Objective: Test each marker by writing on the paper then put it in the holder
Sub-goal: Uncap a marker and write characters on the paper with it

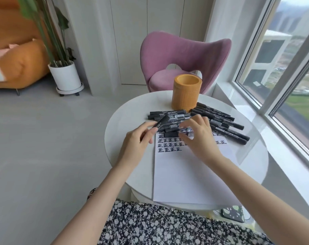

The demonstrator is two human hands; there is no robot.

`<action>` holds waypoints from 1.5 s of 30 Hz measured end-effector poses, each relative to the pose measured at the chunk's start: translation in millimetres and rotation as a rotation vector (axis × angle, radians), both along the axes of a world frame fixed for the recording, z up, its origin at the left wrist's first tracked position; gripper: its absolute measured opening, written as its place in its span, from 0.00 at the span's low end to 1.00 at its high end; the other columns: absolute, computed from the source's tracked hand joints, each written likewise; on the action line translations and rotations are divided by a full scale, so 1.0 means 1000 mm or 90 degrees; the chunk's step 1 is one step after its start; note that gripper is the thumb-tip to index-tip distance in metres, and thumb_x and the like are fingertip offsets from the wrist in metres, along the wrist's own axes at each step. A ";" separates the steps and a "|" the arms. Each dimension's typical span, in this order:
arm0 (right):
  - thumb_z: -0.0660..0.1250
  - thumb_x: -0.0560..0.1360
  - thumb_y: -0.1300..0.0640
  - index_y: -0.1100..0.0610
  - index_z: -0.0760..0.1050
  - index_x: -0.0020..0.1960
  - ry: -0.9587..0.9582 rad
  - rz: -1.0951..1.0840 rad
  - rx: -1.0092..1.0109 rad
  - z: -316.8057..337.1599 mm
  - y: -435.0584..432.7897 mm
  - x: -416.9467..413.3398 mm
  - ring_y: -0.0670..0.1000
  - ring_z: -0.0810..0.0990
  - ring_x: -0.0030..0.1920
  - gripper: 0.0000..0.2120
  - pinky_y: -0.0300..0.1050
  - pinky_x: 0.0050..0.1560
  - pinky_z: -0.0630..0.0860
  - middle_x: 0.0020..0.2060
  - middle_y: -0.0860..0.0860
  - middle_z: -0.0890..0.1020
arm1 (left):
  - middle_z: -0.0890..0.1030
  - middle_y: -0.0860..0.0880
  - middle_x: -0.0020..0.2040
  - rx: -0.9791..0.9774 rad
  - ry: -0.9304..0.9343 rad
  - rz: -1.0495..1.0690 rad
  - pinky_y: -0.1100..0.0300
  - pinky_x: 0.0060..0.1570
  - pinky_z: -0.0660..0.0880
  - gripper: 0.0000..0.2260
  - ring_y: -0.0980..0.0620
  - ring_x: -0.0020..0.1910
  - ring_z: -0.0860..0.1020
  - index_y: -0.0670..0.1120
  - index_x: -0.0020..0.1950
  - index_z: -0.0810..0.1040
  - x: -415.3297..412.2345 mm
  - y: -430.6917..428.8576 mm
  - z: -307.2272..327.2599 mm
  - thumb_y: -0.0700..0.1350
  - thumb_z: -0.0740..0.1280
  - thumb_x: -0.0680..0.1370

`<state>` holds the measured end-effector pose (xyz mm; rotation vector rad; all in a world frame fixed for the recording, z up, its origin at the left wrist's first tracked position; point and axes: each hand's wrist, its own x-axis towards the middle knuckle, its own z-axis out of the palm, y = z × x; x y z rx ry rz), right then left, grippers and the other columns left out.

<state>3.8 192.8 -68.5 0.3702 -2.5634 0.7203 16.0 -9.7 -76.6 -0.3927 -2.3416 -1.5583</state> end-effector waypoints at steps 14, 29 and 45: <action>0.67 0.77 0.56 0.63 0.72 0.38 -0.215 0.119 -0.579 0.017 -0.050 0.039 0.45 0.65 0.27 0.13 0.35 0.29 0.62 0.27 0.48 0.70 | 0.77 0.61 0.32 -0.093 0.058 -0.098 0.65 0.37 0.71 0.06 0.60 0.31 0.74 0.44 0.51 0.77 0.006 0.002 0.003 0.46 0.65 0.78; 0.62 0.80 0.58 0.60 0.71 0.39 -0.212 0.172 -0.596 0.022 -0.047 0.038 0.49 0.66 0.25 0.12 0.38 0.27 0.64 0.22 0.49 0.71 | 0.69 0.55 0.25 -0.282 0.146 -0.039 0.57 0.32 0.62 0.17 0.50 0.37 0.69 0.49 0.56 0.77 0.008 0.000 0.005 0.56 0.56 0.77; 0.62 0.78 0.62 0.60 0.72 0.40 -0.216 0.144 -0.629 0.028 -0.047 0.040 0.51 0.63 0.25 0.08 0.41 0.29 0.60 0.24 0.56 0.68 | 0.71 0.48 0.29 -0.067 0.020 -0.141 0.60 0.31 0.62 0.14 0.54 0.28 0.64 0.54 0.47 0.75 0.002 -0.002 0.001 0.63 0.64 0.72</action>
